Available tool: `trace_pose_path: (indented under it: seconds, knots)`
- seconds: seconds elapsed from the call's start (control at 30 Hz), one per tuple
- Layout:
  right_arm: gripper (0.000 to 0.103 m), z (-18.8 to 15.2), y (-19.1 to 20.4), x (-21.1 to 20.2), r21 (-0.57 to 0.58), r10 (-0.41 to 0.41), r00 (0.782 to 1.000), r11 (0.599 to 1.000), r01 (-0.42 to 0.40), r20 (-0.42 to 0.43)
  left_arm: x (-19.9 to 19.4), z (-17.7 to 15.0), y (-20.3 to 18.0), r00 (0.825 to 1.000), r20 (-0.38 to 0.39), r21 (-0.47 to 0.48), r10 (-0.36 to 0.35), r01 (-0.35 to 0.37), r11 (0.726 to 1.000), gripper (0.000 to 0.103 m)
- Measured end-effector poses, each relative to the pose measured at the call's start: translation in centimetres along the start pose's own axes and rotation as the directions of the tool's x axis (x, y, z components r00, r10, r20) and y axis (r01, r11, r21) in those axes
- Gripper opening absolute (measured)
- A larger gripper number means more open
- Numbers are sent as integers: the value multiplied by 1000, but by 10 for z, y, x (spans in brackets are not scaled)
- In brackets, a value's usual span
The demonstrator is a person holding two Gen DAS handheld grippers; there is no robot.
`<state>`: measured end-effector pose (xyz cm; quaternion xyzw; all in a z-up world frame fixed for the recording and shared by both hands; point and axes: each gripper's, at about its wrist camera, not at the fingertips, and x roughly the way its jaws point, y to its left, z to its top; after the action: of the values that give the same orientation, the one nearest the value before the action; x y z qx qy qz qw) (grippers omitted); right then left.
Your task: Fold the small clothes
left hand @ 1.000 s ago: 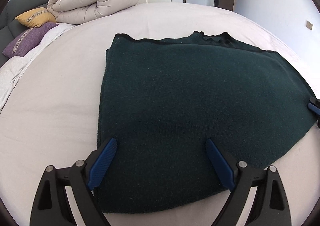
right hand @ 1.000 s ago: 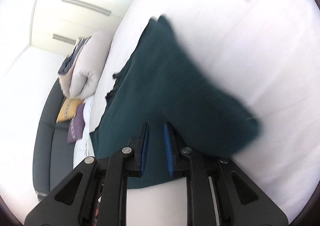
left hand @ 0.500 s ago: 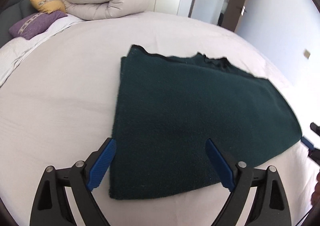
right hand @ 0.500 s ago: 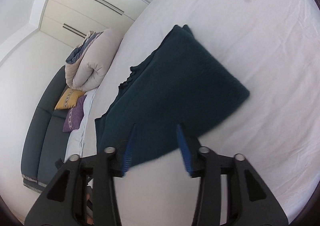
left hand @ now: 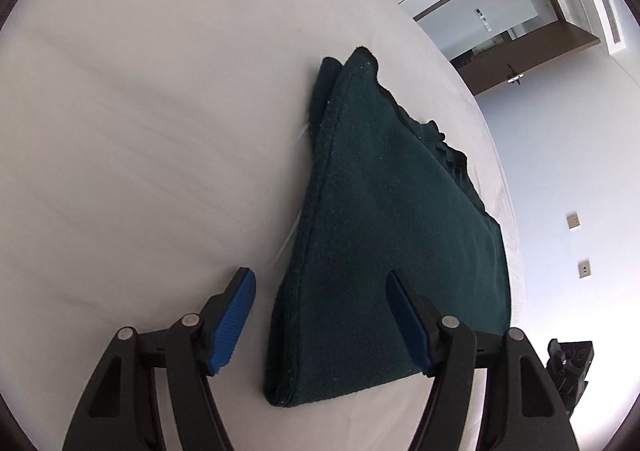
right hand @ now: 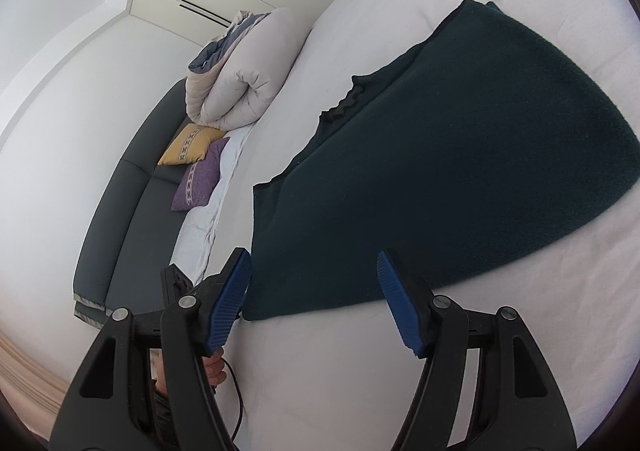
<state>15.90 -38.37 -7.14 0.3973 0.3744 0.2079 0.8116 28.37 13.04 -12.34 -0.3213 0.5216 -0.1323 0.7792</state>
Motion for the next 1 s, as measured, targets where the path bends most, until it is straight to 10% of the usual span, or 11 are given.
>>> trace_pose_path:
  seconds: [0.33, 0.57, 1.0]
  knots:
    - [65, 27, 27, 56, -52, 27, 996, 998, -31, -80, 20, 18, 2, 989, -108, -102, -98, 87, 991, 66]
    - [65, 36, 50, 108, -92, 7, 989, 996, -21, -149, 27, 14, 12, 976, -142, -172, -167, 142, 975, 19]
    - [65, 50, 52, 222, -58, 4, 950, 998, -24, -313, 10, 6, 13, 967, -42, -184, -250, 239, 953, 13]
